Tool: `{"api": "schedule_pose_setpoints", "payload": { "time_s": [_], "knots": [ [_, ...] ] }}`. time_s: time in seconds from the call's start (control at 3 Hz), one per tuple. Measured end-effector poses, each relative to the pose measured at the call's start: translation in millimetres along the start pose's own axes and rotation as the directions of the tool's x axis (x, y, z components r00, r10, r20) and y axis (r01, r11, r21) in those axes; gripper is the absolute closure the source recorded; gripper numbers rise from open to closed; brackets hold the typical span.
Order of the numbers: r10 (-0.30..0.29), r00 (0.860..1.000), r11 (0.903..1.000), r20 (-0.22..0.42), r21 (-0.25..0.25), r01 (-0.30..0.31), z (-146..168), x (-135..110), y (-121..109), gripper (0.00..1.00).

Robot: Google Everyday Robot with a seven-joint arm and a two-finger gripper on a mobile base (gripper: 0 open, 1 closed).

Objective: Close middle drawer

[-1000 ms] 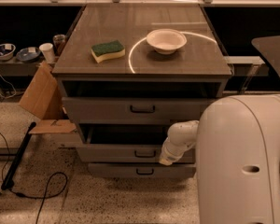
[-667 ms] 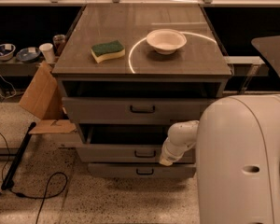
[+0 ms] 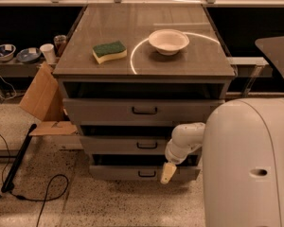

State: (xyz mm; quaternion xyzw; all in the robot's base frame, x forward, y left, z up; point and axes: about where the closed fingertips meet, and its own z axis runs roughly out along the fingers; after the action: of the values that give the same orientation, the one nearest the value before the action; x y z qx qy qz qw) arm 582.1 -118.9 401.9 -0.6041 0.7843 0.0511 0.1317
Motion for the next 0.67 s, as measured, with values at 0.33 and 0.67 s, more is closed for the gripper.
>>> {"api": "schedule_pose_setpoints", "payload": {
  "time_s": [0.33, 0.67],
  "knots": [
    [0.009, 1.0, 0.9999, -0.002, -0.01, -0.009, -0.5, 8.1, 1.6, 0.0],
    [0.025, 1.0, 0.9996, -0.004, -0.016, -0.025, -3.1, 18.9, 4.5, 0.0]
  ]
}}
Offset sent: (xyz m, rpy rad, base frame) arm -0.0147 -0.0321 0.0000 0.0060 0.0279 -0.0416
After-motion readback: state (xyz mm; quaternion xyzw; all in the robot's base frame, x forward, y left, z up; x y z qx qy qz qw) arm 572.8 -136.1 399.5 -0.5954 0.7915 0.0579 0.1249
